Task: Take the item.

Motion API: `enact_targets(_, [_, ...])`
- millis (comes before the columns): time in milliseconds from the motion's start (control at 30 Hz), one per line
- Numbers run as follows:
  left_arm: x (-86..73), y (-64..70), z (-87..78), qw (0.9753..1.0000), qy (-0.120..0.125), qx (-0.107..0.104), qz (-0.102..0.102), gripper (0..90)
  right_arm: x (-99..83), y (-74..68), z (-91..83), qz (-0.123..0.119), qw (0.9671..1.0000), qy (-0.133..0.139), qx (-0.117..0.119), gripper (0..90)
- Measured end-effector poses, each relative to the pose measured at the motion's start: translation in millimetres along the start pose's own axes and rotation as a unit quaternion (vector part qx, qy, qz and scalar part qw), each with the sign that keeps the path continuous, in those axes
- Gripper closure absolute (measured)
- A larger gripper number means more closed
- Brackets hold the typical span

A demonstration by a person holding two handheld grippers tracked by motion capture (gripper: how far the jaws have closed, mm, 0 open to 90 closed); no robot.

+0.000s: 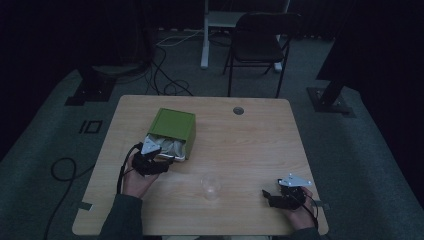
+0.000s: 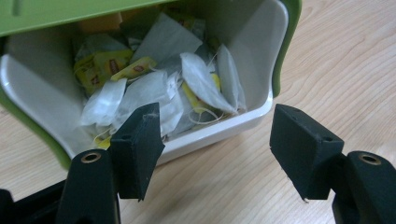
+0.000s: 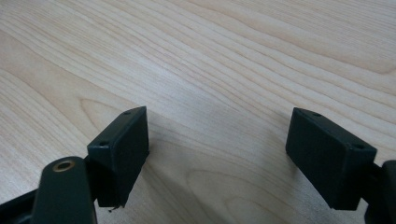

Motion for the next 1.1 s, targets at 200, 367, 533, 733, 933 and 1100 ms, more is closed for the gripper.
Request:
enact_targets(200, [-0.9,1.0,7.7,1.0,-0.004,-0.008,0.001,30.3,0.0,0.0,0.0,0.0,1.0,0.0,0.0,21.1])
enact_targets(367, [-0.8,2.3,17.0,0.9999,-0.004,-0.015,0.003,26.5,0.0,0.0,0.0,0.0,1.0,0.0,0.0,21.1])
enact_targets(533, [-2.4,1.2,25.4,0.9998,-0.008,-0.018,0.005,25.1,0.0,0.0,0.1,0.0,1.0,0.0,0.0,21.1])
enact_targets(733, [-4.8,-0.1,31.4,0.9996,-0.014,-0.024,0.0,24.9,0.0,0.0,0.0,0.0,1.0,0.0,0.0,21.1])
enact_targets(933, [-5.2,0.2,29.8,0.9994,-0.017,-0.03,-0.002,25.0,0.0,0.0,0.0,0.0,1.0,0.0,0.0,21.1])
enact_targets(1100, [-7.2,3.4,27.2,0.9992,-0.027,-0.029,-0.002,25.3,0.0,0.0,0.0,0.0,1.0,0.0,0.0,21.1])
Point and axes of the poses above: each handheld gripper's, and its own axes: z roughly forward along the jaws, x roughly out of its top, y roughly to its right, the point moved 7 cm from there along z, roughly forward along the jaws, and after that the axes turned 11 degrees about -x, right-handed, at the moved point
